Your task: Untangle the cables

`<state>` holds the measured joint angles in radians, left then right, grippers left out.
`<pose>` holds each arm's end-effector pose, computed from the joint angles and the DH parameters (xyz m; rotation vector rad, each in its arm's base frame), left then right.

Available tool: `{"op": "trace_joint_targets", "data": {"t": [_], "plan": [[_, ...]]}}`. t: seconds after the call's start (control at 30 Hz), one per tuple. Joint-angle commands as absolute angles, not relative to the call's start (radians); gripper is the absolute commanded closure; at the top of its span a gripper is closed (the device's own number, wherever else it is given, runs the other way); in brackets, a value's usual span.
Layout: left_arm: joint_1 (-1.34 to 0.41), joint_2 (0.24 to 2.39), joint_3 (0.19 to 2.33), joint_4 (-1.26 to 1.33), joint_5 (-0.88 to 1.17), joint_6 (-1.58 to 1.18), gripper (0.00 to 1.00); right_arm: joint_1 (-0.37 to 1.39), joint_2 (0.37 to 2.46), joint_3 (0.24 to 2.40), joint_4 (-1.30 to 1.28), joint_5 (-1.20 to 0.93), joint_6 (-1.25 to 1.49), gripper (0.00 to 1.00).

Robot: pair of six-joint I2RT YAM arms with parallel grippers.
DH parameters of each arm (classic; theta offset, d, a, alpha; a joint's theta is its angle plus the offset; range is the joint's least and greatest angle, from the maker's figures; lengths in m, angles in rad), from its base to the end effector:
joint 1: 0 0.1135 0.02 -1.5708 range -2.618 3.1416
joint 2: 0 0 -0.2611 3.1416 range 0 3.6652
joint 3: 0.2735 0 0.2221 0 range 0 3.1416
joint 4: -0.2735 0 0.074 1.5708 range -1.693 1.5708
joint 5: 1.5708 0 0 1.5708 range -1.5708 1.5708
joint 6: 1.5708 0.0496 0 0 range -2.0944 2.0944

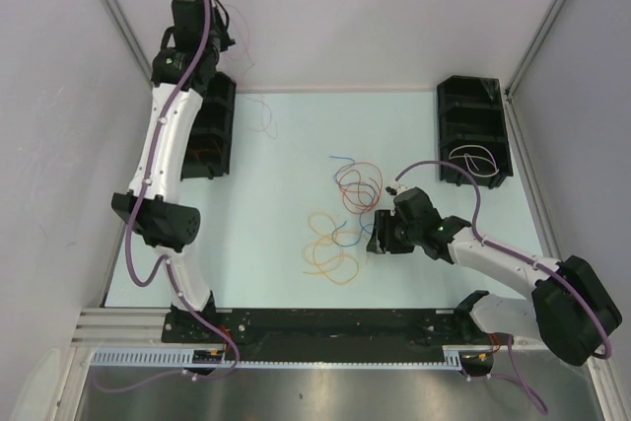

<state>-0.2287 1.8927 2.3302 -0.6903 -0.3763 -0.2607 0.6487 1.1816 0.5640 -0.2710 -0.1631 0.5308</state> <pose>0.3813 -0.0700 0.4761 -0.2919 1.7818 -0.0052 0.1605 0.1318 0.1847 -0.2265 2.5692 0.6841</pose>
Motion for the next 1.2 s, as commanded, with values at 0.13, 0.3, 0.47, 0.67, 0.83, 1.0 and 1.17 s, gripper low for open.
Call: {"op": "trace_joint_targets", "data": {"t": [0.13, 0.3, 0.47, 0.67, 0.83, 1.0, 1.17], "plan": [[-0.134, 1.881, 2.384, -0.532, -0.359, -0.238, 1.0, 0.652, 1.19, 0.543, -0.227, -0.156, 0.506, 0.44], [-0.098, 1.893, 2.358, -0.474, -0.357, -0.215, 1.0, 0.65, 1.207, 0.543, -0.218, -0.167, 0.502, 0.44], [-0.052, 1.933, 2.336, -0.459, -0.353, -0.239, 1.0, 0.65, 1.218, 0.543, -0.221, -0.166, 0.5, 0.44], [-0.008, 1.969, 2.249, -0.399, -0.379, -0.25, 1.0, 0.649, 1.227, 0.542, -0.222, -0.173, 0.506, 0.44], [-0.003, 2.002, 2.226, -0.391, -0.458, -0.229, 1.0, 0.649, 1.221, 0.542, -0.252, -0.173, 0.511, 0.44], [0.051, 2.0, 2.215, -0.382, -0.497, -0.236, 1.0, 0.65, 1.207, 0.541, -0.282, -0.169, 0.54, 0.44], [0.092, 2.025, 2.272, -0.428, -0.5, -0.265, 1.0, 0.661, 1.172, 0.545, -0.307, -0.184, 0.601, 0.45]]}}
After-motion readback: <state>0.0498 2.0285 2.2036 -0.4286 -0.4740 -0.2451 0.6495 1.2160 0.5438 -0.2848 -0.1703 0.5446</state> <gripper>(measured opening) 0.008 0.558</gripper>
